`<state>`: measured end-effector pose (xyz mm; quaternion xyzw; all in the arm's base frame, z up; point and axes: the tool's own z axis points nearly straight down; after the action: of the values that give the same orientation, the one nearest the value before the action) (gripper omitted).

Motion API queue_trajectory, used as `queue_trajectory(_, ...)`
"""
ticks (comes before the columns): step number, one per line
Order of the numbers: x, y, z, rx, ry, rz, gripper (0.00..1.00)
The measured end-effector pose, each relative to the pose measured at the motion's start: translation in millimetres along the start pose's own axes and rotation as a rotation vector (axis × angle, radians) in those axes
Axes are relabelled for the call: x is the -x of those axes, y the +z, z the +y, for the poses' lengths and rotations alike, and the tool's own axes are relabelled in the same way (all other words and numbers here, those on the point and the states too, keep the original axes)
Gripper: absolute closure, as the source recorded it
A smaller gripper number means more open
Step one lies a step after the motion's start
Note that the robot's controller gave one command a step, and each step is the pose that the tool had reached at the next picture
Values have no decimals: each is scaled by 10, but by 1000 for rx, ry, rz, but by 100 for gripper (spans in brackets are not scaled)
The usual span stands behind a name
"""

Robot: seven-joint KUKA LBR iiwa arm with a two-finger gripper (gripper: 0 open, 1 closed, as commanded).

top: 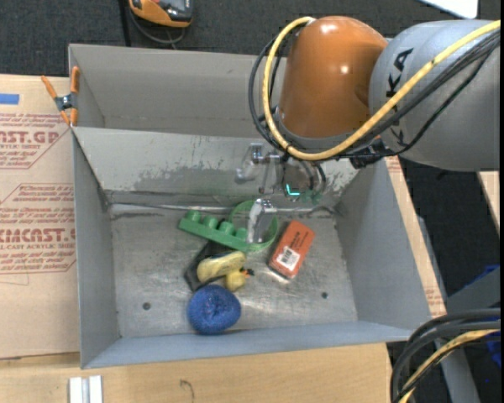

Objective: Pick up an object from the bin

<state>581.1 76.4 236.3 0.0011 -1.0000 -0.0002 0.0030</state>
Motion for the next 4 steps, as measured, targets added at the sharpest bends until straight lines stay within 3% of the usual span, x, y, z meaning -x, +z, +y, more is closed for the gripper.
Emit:
queue_trajectory(1, 14, -50, -4, 1, 2, -8, 0)
queue_trajectory(2, -395, 1073, 432, 1, -112, -4, 100)
queue_trajectory(3, -382, 1060, 425, 1, -110, -8, 0)
queue_trajectory(4, -382, 1060, 424, 1, -110, -8, 0)
